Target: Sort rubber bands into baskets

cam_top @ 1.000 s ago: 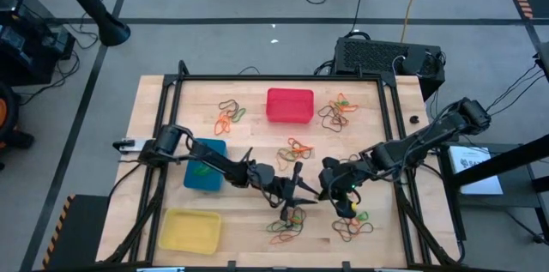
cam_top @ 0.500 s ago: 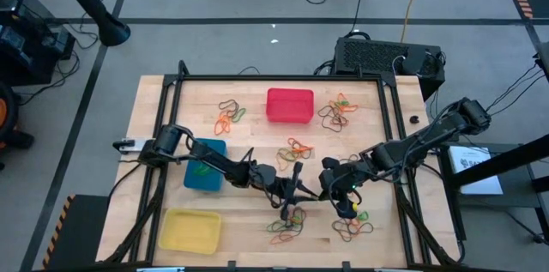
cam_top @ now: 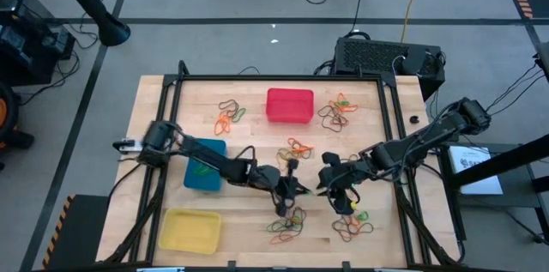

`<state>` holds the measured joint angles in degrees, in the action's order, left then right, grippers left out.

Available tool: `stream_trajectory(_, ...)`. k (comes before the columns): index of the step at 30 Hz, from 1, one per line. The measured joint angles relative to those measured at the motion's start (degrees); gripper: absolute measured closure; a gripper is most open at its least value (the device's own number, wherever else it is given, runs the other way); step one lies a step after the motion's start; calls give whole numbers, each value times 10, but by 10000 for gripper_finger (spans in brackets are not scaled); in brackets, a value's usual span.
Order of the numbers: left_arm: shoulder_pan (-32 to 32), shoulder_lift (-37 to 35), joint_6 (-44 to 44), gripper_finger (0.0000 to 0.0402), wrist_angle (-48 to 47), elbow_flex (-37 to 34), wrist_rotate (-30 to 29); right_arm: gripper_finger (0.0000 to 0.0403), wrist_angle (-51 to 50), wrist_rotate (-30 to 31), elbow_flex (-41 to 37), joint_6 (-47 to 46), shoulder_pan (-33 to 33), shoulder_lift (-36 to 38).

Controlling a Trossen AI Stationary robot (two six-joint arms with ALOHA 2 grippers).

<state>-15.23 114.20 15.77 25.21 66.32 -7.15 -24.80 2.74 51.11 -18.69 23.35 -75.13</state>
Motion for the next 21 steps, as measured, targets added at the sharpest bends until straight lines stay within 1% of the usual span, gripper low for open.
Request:
stream_trajectory(3, -7, -62, -41, 398, -189, 0, -66, 270, -42, 41, 0, 6, 0, 0)
stream_trajectory(5, -12, -107, -82, 399, -319, 0, -91, 255, -56, 60, -2, 6, 0, 0)
stream_trajectory(9, -19, -187, -208, 399, -550, 0, -129, 236, -50, 67, -18, 19, 0, 0)
stream_trajectory(11, -19, -220, -282, 399, -648, 0, -140, 233, -32, 68, -31, 30, 0, 0)
stream_trajectory(14, -18, -263, -402, 399, -789, 0, -141, 232, -13, 79, -51, 50, 0, 0)
stream_trajectory(17, -18, -284, -516, 400, -916, 0, -116, 232, -6, 81, -68, 57, 0, 0)
stream_trajectory(21, -18, -291, -624, 400, -1036, 0, -93, 232, 4, 80, -84, 59, 0, 0)
